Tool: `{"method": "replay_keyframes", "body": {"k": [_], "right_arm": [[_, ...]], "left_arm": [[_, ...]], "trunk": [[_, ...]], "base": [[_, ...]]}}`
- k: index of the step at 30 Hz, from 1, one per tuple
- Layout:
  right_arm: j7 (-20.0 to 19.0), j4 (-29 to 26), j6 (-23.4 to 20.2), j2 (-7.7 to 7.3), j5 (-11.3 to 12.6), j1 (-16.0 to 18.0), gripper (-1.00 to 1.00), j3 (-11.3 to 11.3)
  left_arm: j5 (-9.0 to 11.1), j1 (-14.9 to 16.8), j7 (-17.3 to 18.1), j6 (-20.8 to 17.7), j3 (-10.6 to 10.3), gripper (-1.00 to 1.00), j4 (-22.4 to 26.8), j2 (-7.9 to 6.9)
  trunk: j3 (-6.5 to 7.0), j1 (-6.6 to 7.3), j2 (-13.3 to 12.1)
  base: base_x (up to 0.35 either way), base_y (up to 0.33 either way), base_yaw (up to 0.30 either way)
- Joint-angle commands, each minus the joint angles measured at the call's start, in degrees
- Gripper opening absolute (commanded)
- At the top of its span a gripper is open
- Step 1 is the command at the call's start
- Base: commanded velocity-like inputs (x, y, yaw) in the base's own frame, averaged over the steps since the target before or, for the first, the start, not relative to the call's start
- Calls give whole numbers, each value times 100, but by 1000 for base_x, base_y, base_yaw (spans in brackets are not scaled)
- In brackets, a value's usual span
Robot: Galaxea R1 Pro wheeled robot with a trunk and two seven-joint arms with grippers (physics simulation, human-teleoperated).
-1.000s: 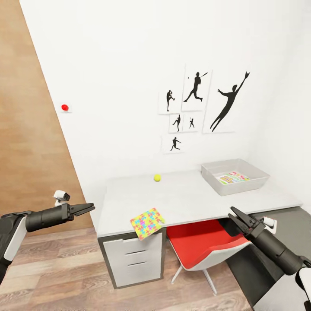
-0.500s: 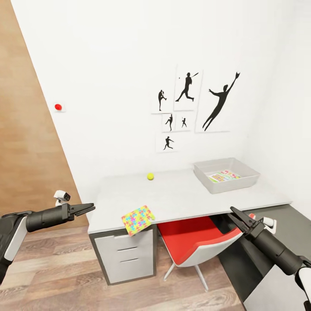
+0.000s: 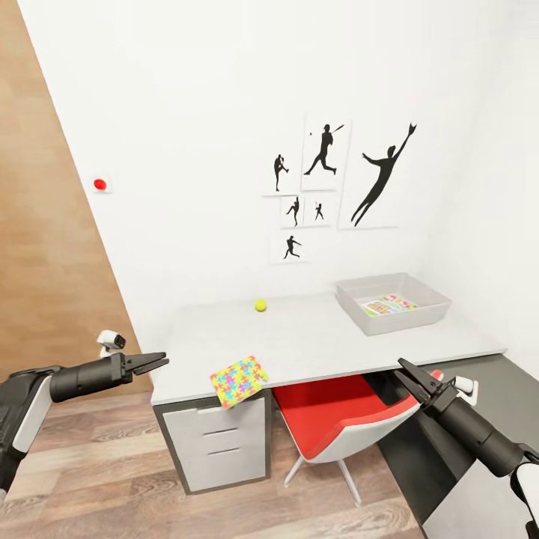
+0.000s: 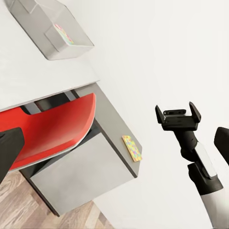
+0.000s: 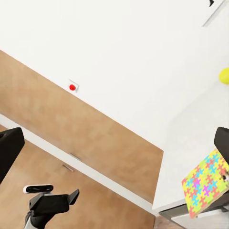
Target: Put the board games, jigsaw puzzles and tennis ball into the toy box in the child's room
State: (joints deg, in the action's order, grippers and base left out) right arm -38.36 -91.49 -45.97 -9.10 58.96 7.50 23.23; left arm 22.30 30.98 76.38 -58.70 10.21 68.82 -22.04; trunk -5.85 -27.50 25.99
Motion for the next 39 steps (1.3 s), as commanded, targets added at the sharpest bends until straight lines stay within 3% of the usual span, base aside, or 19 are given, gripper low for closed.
{"method": "replay_keyframes", "body": {"k": [1, 3, 7, 11, 17, 29, 35, 39], "right_arm": [[-6, 0, -35, 2, 12, 6, 100, 6], [-5, 0, -35, 0, 11, 6, 100, 6], [-11, 0, -35, -5, 15, 6, 100, 20], [-7, 0, -35, -1, 12, 6, 100, 35], [-12, 0, -35, -8, 18, 6, 100, 66], [-31, 0, -35, -13, 19, 6, 100, 85], [-9, 0, -31, -6, 16, 6, 100, 85], [-8, 2, -27, -12, 13, 6, 100, 89]], "left_arm": [[11, 5, 4, -51, -1, 100, 0, 34], [5, 5, -1, -52, -4, 100, -3, 99], [-17, 5, -137, -65, -49, 100, -68, 442], [-22, 8, -596, -76, -206, 100, -242, 708], [-16, 20, -1473, -67, -403, 100, -978, 1272], [0, 23, -2470, -28, -423, 100, -1564, 1701], [9, 23, -3217, -15, -415, 100, -1796, 2097], [14, 23, -3585, -5, -404, 100, -1843, 2218]], "trunk": [[-31, -25, 54], [-67, -69, 134], [-138, -157, 294], [-210, -245, 455], [-318, -377, 695], [-533, -640, 1177], [-641, -772, 1417], [-713, -860, 1578]], "base": [[0, 0, 0], [0, 0, 0], [0, 0, 0], [0, 0, 0], [0, 0, 0], [0, 0, 0], [0, 0, 0], [0, 0, 0]]}}
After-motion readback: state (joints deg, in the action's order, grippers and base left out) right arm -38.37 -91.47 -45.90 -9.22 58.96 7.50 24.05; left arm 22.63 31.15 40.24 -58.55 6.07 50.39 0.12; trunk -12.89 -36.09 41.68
